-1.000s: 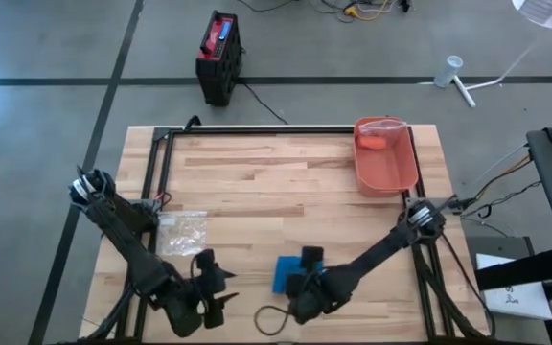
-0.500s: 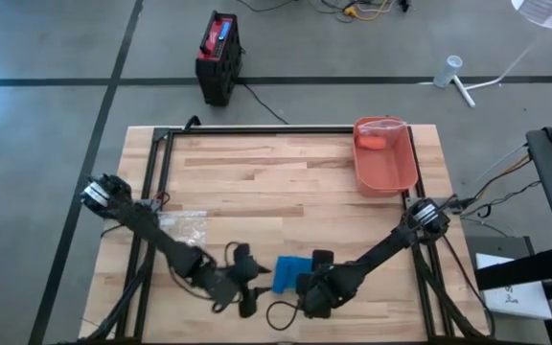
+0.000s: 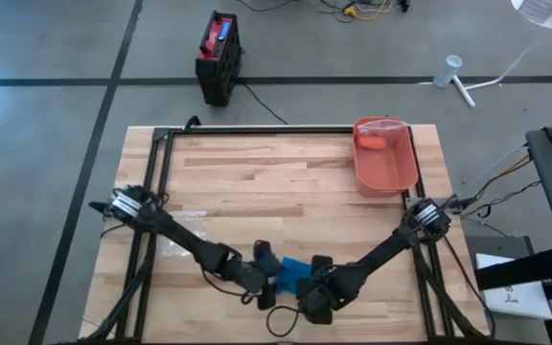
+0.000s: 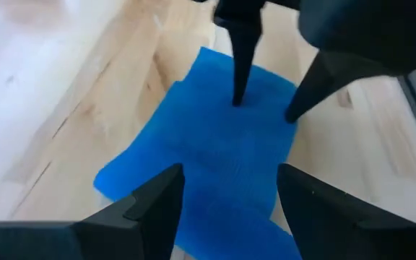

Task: Roll bandage
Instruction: Roll the blue bandage

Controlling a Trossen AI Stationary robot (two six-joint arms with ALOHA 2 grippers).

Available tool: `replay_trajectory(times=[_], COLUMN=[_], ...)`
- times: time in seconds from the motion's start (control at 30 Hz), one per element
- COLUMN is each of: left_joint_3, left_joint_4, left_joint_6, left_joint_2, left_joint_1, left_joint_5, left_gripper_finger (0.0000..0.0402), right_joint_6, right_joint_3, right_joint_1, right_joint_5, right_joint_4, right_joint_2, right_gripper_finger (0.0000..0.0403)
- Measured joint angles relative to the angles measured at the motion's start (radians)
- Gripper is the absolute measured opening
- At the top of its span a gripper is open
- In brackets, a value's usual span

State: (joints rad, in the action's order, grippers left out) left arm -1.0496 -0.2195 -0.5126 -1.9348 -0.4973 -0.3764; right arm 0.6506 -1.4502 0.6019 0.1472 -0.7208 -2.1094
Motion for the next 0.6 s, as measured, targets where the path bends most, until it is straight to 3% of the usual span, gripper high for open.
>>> replay_trajectory(times=[0.13, 0.23, 0.43, 0.6], left_joint_3=[-0.053, -0.106, -0.223, -0.284], left_joint_4=[0.004, 0.112, 0.571, 1.049], left_joint_6=[0.084, 0.113, 0.098, -0.078], left_joint_2=[-0.043, -0.079, -0.062, 0.007], left_joint_1=[0.001, 0.002, -0.011, -0.058], left_joint_5=[-0.007, -0.011, -0.212, -0.416], left_gripper_finger=[0.0215, 0.0215, 0.0215, 0.0215], right_joint_6=[0.003, 0.011, 0.021, 0.023], right_joint_3=[0.000, 0.000, 0.001, 0.001], right_joint_1=[0.000, 0.000, 0.001, 0.004], right_joint_5=[0.002, 0.002, 0.007, 0.010], right_joint_4=[0.003, 0.005, 0.006, 0.006], right_joint_2=[0.000, 0.000, 0.000, 0.000], right_gripper_finger=[0.0212, 0.0215, 0.0220, 0.0214])
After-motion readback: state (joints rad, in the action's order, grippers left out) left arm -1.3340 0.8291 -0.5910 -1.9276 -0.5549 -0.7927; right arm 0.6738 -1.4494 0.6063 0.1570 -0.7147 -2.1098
